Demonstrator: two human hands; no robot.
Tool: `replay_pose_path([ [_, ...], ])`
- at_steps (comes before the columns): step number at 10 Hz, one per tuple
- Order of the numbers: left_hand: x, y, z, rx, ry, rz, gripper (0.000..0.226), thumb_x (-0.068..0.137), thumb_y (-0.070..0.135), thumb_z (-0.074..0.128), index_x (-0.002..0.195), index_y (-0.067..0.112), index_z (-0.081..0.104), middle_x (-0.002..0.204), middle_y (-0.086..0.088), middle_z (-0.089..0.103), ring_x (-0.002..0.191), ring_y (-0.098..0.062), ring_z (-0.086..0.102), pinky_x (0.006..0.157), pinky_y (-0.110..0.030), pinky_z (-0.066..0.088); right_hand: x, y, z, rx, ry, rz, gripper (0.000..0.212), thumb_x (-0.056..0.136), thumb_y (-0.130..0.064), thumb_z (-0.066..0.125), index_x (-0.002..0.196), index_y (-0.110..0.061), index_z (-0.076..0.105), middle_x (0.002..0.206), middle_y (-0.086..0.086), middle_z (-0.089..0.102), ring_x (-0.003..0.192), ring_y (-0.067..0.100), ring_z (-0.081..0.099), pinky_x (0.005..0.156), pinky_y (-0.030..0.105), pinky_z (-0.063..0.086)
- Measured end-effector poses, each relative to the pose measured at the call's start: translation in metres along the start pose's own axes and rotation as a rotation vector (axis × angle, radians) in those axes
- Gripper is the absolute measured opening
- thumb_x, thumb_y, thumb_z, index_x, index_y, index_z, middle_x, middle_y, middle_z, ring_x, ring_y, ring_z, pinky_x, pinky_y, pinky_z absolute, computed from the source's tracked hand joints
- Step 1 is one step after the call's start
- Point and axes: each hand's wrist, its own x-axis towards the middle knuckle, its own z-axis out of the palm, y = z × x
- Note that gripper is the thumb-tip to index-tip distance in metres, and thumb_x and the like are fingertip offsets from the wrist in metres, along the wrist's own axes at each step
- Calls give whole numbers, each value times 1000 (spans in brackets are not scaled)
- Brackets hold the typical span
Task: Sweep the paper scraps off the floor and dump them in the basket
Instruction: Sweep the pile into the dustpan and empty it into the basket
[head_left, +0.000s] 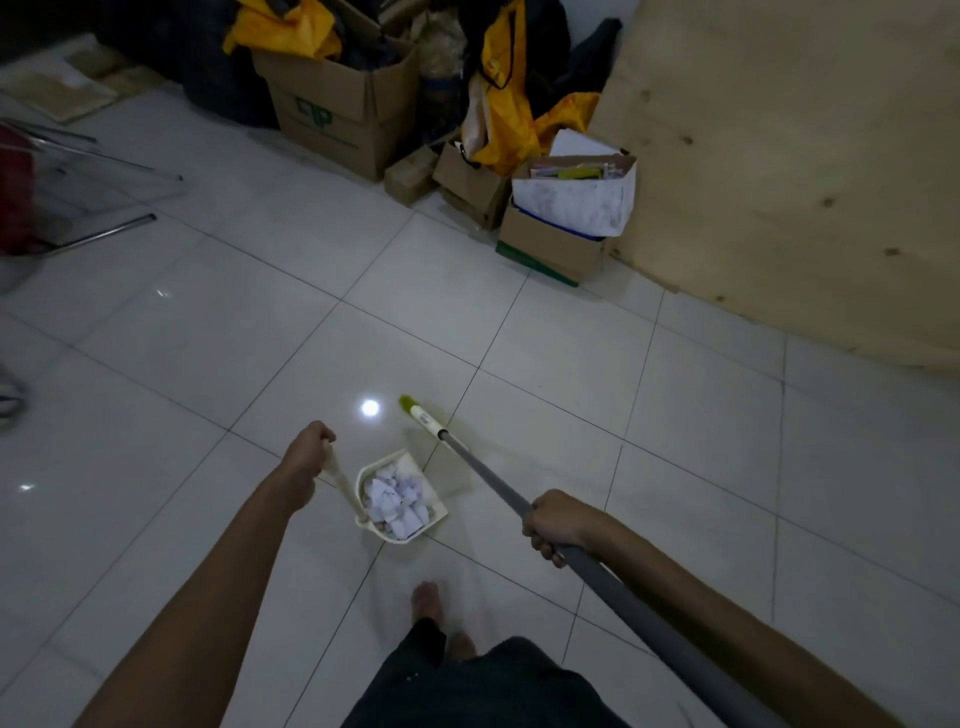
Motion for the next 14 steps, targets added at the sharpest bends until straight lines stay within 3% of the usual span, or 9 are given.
replay_pose_path([
  [1, -14, 4, -4, 19, -60, -180, 22, 89, 28, 42, 94, 7, 42, 84, -11, 41, 72, -26, 42, 78, -36, 39, 11, 7, 9, -33, 19, -45, 24, 89, -5, 49, 108, 7, 52, 70, 11, 54, 52, 17, 50, 44, 25, 41],
  [3, -38, -5, -6, -204, -169, -387, 22, 88, 8, 38, 108, -3, 35, 115, -27, 39, 101, -42, 57, 77, -44, 55, 32, 41, 32, -80, -11, -49, 29, 90, -7, 45, 114, 8, 48, 75, 15, 54, 56, 20, 52, 48, 28, 45],
  [4, -52, -18, -7, -274, -197, -432, 12, 90, 0, 34, 100, -4, 38, 104, -30, 44, 83, -35, 55, 48, -42, 56, 36, 60, 39, -112, -43, -49, 31, 94, -9, 45, 118, 9, 45, 71, 14, 52, 55, 19, 50, 46, 28, 44],
  [8, -80, -83, -20, -233, -111, -601, 7, 86, -7, 35, 87, -6, 42, 76, -13, 42, 62, -19, 44, 36, -26, 49, 43, 92, 46, -136, -59, 83, 30, 96, -7, 44, 122, 4, 38, 77, 13, 52, 58, 16, 50, 48, 26, 51],
  [10, -83, -112, -24, -233, -129, -570, 7, 89, 4, 39, 82, 2, 38, 71, -8, 36, 53, -15, 37, 31, -16, 39, 51, 94, 54, -235, -1, 102, 20, 93, -9, 37, 108, 6, 39, 59, 12, 49, 45, 18, 43, 50, 28, 40],
  [11, -86, -118, -25, -156, -152, -420, 26, 95, 0, 36, 69, 5, 37, 67, -7, 34, 34, -13, 47, 29, -16, 37, 55, 98, 70, -253, 61, 92, 33, 91, -9, 34, 114, 12, 45, 57, 15, 48, 41, 21, 43, 44, 26, 38],
  [12, -75, -130, -37, -245, -125, -514, 16, 94, 7, 37, 80, 2, 40, 68, -10, 37, 29, -16, 45, 27, -16, 38, 56, 99, 86, -225, 95, 89, 37, 92, -10, 34, 119, 12, 46, 61, 15, 49, 43, 21, 44, 41, 23, 35],
  [13, -78, -131, -40, -288, -102, -491, 21, 95, 8, 37, 75, 3, 39, 70, -10, 36, 52, -18, 42, 30, -16, 41, 52, 100, 90, -159, 120, 66, 29, 94, -17, 37, 109, 6, 45, 62, 13, 48, 45, 19, 43, 39, 20, 33],
  [14, -83, -136, -41, -263, -113, -419, 27, 95, 3, 36, 68, 5, 37, 69, -8, 35, 37, -17, 49, 32, -16, 41, 50, 101, 86, -152, 124, 29, 31, 96, -25, 44, 102, 5, 45, 60, 12, 48, 43, 19, 44, 36, 18, 33],
])
